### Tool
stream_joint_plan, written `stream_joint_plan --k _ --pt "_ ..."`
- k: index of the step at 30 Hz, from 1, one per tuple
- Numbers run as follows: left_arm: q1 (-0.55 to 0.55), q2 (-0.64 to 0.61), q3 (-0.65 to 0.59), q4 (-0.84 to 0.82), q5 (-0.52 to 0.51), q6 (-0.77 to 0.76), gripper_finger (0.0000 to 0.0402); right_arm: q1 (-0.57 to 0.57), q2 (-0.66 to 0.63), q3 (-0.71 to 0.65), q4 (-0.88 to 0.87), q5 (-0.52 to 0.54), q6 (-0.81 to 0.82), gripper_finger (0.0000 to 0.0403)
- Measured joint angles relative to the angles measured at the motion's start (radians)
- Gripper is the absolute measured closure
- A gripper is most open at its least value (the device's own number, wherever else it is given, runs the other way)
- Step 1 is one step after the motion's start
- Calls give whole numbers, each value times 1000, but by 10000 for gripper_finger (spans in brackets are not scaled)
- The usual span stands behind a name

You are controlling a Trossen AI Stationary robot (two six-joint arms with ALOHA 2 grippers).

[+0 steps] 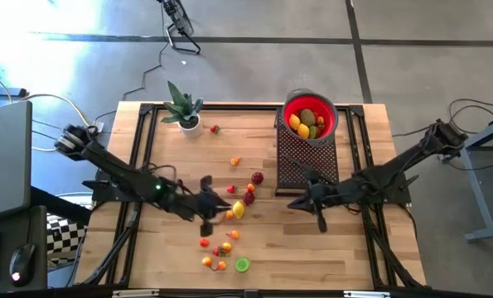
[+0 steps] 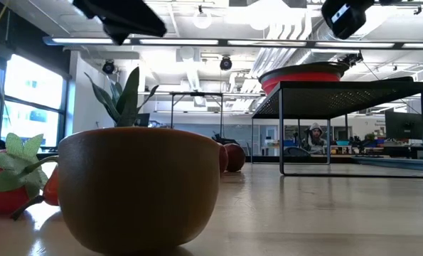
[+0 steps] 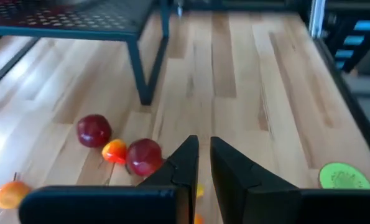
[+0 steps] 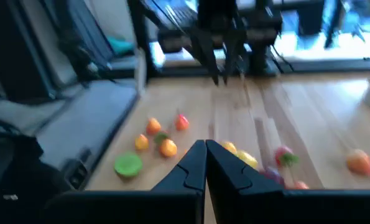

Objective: Pick & Place Fruit
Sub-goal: Put the kiwi into the strainer bowl on the shelf

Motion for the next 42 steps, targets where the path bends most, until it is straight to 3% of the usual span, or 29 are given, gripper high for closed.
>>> stream_joint_plan --k 6,11,18,26,36,42 --pt "-63 110 119 -33 53 31 365 41 -39 -77 172 -3 -28 401" --pt "-138 177 159 -31 53 -65 365 69 -48 -113 248 17 56 401" --pt "-227 285 231 -32 5 -239 365 107 -47 -115 260 25 149 401" --pt "-268 435 400 -102 1 -274 365 133 -47 -115 258 58 151 401" --pt "-265 547 439 -130 177 -432 365 152 -46 -114 237 58 154 400" --pt "-265 580 437 -135 198 -506 365 152 -46 -114 235 58 153 400"
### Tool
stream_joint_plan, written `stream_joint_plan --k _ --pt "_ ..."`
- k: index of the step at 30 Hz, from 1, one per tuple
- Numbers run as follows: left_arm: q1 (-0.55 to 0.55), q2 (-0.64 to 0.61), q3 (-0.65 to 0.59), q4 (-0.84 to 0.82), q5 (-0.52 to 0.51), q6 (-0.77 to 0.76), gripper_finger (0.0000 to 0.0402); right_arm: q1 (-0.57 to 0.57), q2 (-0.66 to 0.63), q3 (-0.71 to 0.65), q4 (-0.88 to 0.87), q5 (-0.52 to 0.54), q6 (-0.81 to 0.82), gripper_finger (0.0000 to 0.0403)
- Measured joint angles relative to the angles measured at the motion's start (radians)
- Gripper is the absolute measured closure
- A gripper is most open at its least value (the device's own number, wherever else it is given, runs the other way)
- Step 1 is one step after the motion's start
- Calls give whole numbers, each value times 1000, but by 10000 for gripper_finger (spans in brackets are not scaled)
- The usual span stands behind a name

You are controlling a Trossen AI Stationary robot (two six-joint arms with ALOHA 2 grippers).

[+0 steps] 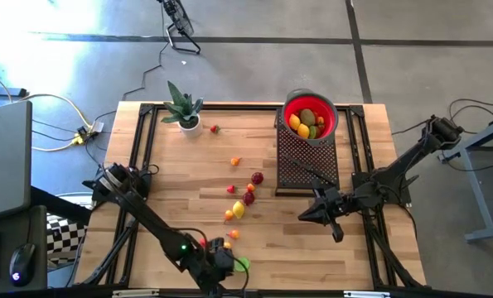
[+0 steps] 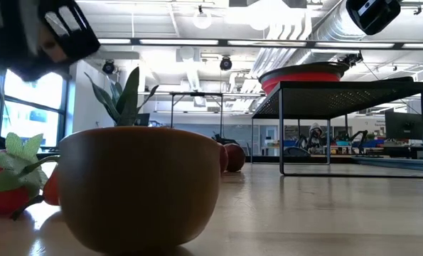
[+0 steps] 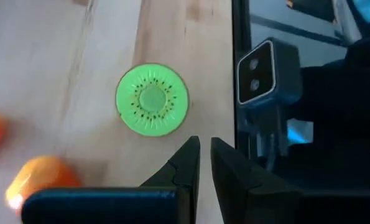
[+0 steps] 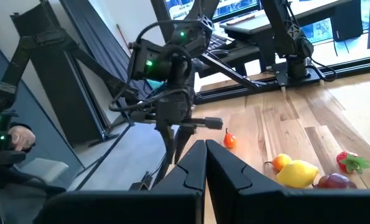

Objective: Pick & Place Fruit
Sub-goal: Put the kiwi into the strainer bowl on the shelf

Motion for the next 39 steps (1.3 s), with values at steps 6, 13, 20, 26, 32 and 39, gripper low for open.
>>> stream_joint_plan --k 6,13,20,26,32,39 --pt "0 47 2 82 5 -20 365 0 0 0 -5 0 -1 400" --pt "0 77 0 125 9 -65 365 0 0 0 -7 0 -1 400" --pt "6 109 2 158 14 -115 365 0 0 0 -17 0 -6 400" --pt "18 139 -1 219 24 -123 365 0 0 0 -23 -1 -8 400" --pt "41 139 -1 235 -23 -94 365 0 0 0 -26 -1 -9 400" --pt "90 139 -1 232 -43 -71 365 0 0 0 -31 -1 -9 400"
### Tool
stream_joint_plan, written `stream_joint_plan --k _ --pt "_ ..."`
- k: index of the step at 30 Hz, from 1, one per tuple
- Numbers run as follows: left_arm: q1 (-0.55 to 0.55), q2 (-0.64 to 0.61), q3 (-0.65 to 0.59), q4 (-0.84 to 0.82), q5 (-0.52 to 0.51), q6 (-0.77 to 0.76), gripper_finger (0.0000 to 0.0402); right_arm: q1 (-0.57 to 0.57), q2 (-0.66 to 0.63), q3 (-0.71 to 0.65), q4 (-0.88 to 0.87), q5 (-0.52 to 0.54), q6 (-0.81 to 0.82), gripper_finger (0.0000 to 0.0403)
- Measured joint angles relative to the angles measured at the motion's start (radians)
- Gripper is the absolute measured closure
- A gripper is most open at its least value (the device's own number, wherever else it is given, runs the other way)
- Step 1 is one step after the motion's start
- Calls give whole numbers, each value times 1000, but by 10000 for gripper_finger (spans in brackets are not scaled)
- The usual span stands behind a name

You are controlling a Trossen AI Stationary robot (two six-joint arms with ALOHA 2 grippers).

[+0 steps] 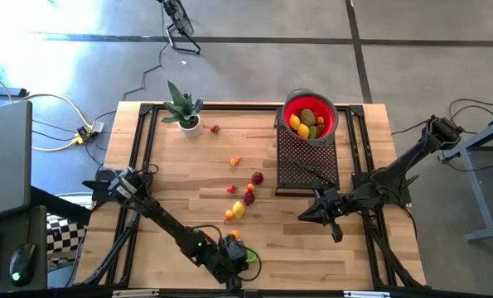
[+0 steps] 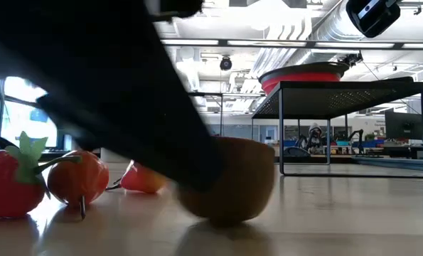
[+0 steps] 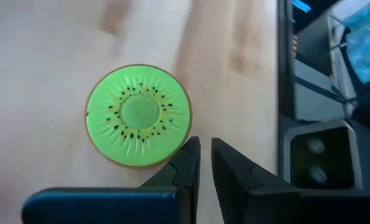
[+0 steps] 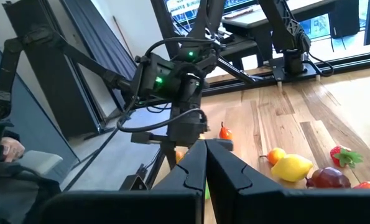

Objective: Pick & Place Fruit
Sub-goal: Put the kiwi into the strainer bowl on the shelf

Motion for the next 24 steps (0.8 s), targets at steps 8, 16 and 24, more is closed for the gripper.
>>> stream_joint_plan --k 8,16,24 --pt "59 0 0 2 -4 47 365 0 0 0 -6 0 0 400" --pt "104 0 0 4 -3 113 365 0 0 0 -20 0 0 401" --pt "144 0 0 7 -2 144 365 0 0 0 -22 0 0 401"
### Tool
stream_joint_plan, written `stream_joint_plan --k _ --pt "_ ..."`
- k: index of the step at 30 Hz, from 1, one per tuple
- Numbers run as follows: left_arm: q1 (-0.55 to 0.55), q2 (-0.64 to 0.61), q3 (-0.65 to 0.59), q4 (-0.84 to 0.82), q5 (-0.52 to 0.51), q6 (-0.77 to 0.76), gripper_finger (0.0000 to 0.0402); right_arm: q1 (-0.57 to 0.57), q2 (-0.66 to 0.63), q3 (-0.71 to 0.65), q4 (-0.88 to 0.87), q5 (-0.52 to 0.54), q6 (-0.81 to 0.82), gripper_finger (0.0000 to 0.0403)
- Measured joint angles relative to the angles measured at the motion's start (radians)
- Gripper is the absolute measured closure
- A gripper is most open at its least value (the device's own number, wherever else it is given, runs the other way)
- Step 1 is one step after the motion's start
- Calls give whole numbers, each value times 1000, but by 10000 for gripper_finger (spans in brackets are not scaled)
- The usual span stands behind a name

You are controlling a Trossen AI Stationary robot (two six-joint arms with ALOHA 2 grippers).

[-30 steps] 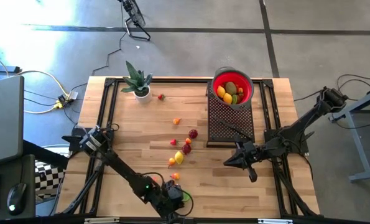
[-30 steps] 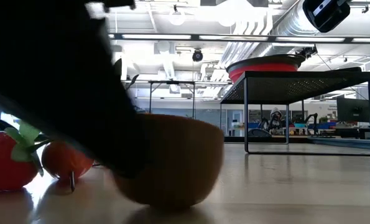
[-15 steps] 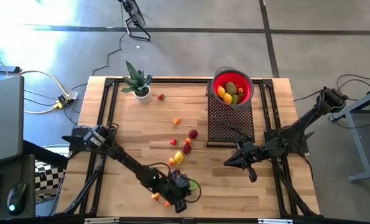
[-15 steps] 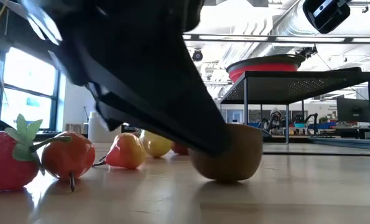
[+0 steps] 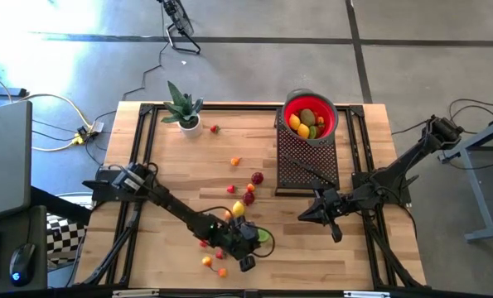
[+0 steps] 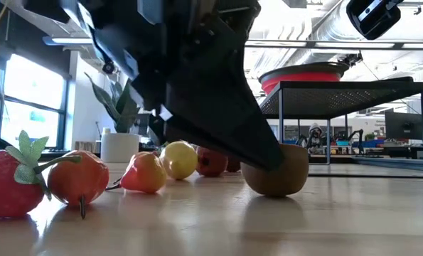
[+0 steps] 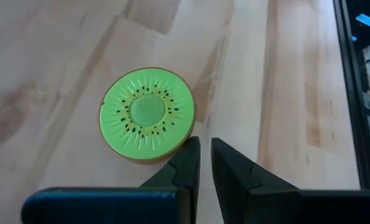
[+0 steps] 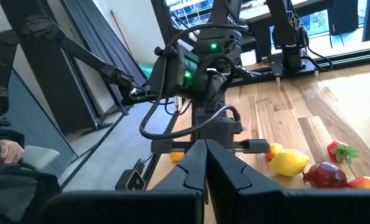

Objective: Pick & Place Fruit
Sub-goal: Put the kiwi into the strainer bowl on the shelf

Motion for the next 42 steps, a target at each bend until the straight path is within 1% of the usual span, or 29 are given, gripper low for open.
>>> stream_joint_plan --k 6,12,17,19,21,23,25,26,29,31,33,35,37,42 --pt "2 0 0 2 4 -9 365 0 0 0 0 0 0 401" --pt "-14 -14 2 16 59 -8 365 0 0 0 0 0 0 401" --pt "-28 -62 0 -17 68 28 365 0 0 0 0 0 8 401" --pt "-36 -99 0 -47 44 74 365 0 0 0 1 0 8 401" --pt "-39 -131 2 -56 -5 139 365 0 0 0 2 0 8 401" --pt "-40 -169 0 -104 -57 200 365 0 0 0 2 0 11 401" --pt "-38 -195 3 -122 -88 230 365 0 0 0 2 0 11 401" --pt "-39 -213 1 -163 -120 246 365 0 0 0 2 0 11 401" --pt "-40 -251 2 -273 -198 259 365 0 0 0 3 0 11 401" --pt "-50 -277 -6 -366 -274 252 365 0 0 0 3 0 11 401" --pt "-54 -298 -22 -379 -313 257 365 0 0 0 2 0 11 401" --pt "-66 -324 -48 -408 -328 258 365 0 0 0 2 0 10 401" --pt "-73 -346 -77 -400 -332 260 365 0 0 0 2 0 8 401" --pt "-88 -446 -175 -403 -336 282 365 0 0 0 1 0 8 401"
